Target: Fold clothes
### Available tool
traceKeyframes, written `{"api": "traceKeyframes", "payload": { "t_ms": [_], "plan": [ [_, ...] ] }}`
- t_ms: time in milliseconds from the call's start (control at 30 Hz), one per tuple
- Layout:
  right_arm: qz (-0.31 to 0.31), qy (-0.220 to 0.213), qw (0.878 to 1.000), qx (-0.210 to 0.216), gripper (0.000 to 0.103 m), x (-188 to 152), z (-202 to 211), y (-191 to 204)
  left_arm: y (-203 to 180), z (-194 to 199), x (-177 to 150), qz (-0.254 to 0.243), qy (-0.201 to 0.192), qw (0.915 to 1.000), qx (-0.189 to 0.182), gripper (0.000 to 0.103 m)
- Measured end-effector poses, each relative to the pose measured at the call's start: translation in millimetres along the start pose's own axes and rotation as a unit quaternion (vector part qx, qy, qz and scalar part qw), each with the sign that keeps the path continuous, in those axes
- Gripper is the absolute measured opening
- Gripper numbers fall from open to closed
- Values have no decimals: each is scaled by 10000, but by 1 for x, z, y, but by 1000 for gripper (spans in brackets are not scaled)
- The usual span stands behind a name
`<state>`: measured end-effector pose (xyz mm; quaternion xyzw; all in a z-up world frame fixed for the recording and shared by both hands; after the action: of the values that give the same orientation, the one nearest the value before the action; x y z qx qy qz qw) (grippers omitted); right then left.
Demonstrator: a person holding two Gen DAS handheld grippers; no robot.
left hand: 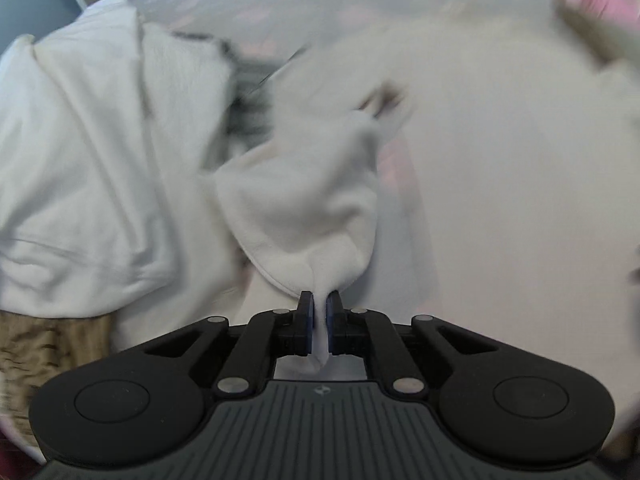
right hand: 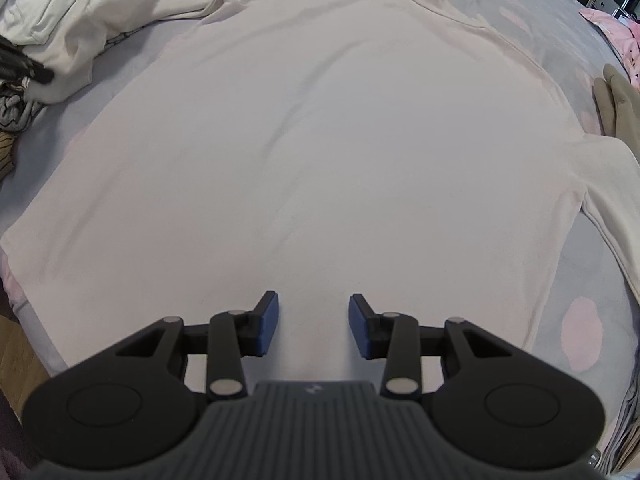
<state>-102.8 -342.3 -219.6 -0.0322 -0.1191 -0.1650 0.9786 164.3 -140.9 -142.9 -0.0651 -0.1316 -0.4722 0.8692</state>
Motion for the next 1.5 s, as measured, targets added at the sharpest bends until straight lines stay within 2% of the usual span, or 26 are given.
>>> {"api": "traceKeyframes", "payload": {
  "t_ms": [133,267,467,600,700,733,767,833,900,967,1067,1133,1200,1367,1500],
  "plan": [
    [12,-69,10000,-43,42,2,2,2,-25,31,12,118,-552,9925,-1089,4],
    [-46,-137,9999,-37,42,2,4,2,-53,43,24,185,-711,9803,-1835,4],
    [-57,-216,9997,62,42,1,6,10,-105,44,38,161,-904,9653,-2443,4],
    [47,-327,9994,25,42,0,9,16,-134,44,43,118,-1026,9497,-2957,4],
    [134,-375,9992,-61,42,1,10,18,-153,43,40,146,-1065,9348,-3386,4],
    [134,-380,9992,-67,42,1,10,17,-157,39,37,143,-1039,9338,-3421,4],
    [122,-381,9992,-66,42,1,10,16,-160,33,34,148,-962,9358,-3387,5],
    [97,-383,9992,-67,42,1,10,14,-164,9,23,173,-577,9483,-3117,9],
    [79,-379,9992,-69,42,1,9,12,-162,-20,8,49,-17,9653,-2611,12],
    [82,-359,9993,-88,42,0,8,13,-158,-43,-6,-97,355,9763,-2132,13],
    [86,-380,9992,-86,42,-1,8,14,-151,-59,-19,-184,640,9805,-1849,15],
    [53,-432,9990,-65,41,-2,11,17,-147,-62,-21,-221,658,9819,-1759,20],
    [-22,-495,9988,26,38,-1,12,18,-145,-62,-22,-291,628,9839,-1645,20],
    [-295,-663,9968,324,25,1,15,24,-146,-65,-25,-464,611,9877,-1366,20],
    [-469,-805,9943,518,25,9,14,28,-144,-64,-28,-515,569,9896,-1216,20]
  ]
}}
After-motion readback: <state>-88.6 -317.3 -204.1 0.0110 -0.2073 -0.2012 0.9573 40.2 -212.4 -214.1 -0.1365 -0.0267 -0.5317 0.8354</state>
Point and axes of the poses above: each gripper's, at about its wrist camera, not at the fingertips, and z roughly against the way its jaws point, y to its left, x to its top, the point moved 9 cm from there along -z, roughly the way its jaws point, and after that the axes turned 6 degrees about y, right-handed, at the moved point
